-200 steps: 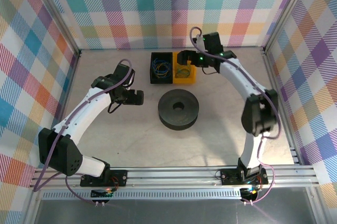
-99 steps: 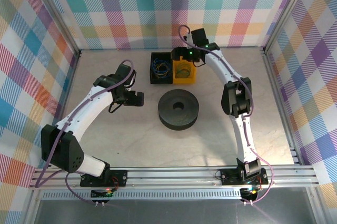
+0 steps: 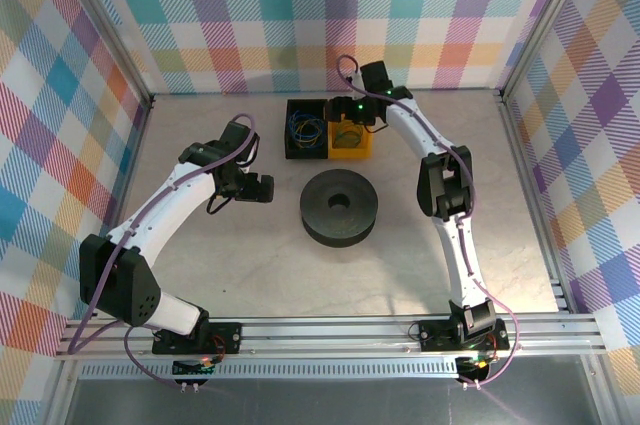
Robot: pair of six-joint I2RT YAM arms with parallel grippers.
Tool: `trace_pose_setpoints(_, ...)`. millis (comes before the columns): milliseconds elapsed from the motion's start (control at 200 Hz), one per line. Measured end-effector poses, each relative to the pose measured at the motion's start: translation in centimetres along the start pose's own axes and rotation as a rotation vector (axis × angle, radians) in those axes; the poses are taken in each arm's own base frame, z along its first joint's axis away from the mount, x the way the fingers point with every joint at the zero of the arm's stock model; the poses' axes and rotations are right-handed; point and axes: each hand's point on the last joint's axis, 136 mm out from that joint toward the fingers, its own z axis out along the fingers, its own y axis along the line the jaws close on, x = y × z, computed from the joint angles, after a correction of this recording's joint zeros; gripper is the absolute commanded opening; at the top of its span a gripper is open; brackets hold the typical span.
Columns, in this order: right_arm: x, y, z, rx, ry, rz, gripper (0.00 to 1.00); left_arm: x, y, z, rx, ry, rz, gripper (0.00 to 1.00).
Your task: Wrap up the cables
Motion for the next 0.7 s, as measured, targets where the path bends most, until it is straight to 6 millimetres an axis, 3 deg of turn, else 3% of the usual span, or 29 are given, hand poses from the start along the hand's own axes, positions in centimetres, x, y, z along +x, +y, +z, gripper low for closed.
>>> trace_pose_setpoints(350,0.4,0.8,1.2,-0.056,-0.001,0.025,0.79,0.0,0.0,0.0,0.0,0.0,0.004,1.0)
trace_pose_setpoints(550,2.0,0.3,2.7,-0.066,0.02,0.052,0.68,-0.3,0.0,-0.2,0.002,-0.008,0.004,1.0)
trace_pose_setpoints(700,2.2,0.7,3.1,-0.091,0.014,0.062,0.53,-0.6,-0.1,-0.4,0.005,-0.017,0.006,1.0)
